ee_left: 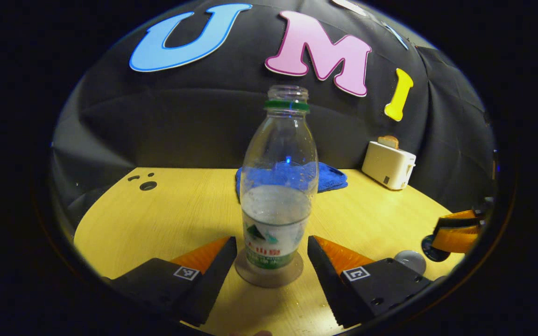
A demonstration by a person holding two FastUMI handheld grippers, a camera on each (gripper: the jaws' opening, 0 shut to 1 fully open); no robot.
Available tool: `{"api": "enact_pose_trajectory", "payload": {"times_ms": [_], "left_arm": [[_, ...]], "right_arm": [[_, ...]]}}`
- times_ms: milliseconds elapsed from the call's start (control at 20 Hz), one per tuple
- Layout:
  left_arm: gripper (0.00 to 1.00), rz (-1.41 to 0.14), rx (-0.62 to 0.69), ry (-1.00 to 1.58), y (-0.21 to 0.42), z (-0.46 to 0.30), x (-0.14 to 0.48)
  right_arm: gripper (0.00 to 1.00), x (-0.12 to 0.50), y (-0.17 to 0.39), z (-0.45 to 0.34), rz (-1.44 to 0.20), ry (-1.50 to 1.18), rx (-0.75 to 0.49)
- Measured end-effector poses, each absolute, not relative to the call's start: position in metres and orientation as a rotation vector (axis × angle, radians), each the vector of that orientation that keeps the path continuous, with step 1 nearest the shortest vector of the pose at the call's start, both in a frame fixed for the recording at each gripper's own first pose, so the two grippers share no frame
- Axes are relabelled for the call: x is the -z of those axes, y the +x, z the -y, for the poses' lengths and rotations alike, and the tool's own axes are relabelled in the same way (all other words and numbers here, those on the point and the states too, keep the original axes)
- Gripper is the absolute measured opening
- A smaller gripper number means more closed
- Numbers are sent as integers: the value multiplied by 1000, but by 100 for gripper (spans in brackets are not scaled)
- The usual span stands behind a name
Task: Open the teacup lid with one hand, grasp the water bottle and pour water into the teacup with the other hand; after pouring, place the water bottle on the coaster and then close the teacup lid.
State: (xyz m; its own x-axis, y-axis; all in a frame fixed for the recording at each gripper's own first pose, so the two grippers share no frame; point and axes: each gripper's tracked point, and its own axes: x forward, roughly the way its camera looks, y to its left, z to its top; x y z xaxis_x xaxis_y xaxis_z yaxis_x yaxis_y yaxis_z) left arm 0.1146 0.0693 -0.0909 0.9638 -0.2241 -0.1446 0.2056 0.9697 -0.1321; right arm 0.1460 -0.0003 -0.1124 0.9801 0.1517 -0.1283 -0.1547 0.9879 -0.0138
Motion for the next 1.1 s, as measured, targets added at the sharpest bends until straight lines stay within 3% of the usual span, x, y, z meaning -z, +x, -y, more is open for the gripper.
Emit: {"api": "enact_pose_trajectory", "payload": {"times_ms": [50, 150, 400, 450, 600, 650, 700, 850, 1000, 1100], "left_arm": [[99, -170, 218, -131, 106, -70, 95], [95, -186, 200, -154, 87, -75, 103], [95, -116, 154, -81, 38, -92, 93], [95, -111, 146, -65, 30, -94, 88], [95, -96, 154, -104, 12, -90, 76], [92, -96, 155, -121, 7, -88, 74], [95, -92, 149, -136, 4, -87, 72], [95, -98, 135, -171, -5, -84, 71], [98, -133, 115, -186, -16, -83, 71], [96, -142, 75, -165, -29, -89, 61]], "right_arm": [[32, 114, 149, 0, -123, -25, -154], [28, 120, 153, -2, -109, -28, -147], [32, 151, 159, -1, -136, -31, -133], [27, 157, 158, -2, -143, -29, -134], [28, 162, 156, 3, -120, -47, -114], [22, 162, 156, 5, -119, -49, -114], [33, 163, 158, 4, -114, -47, -119], [32, 164, 159, 3, -115, -57, -127], [38, 157, 153, 1, -121, -44, -143], [73, 141, 143, 2, -110, -29, -148]]}}
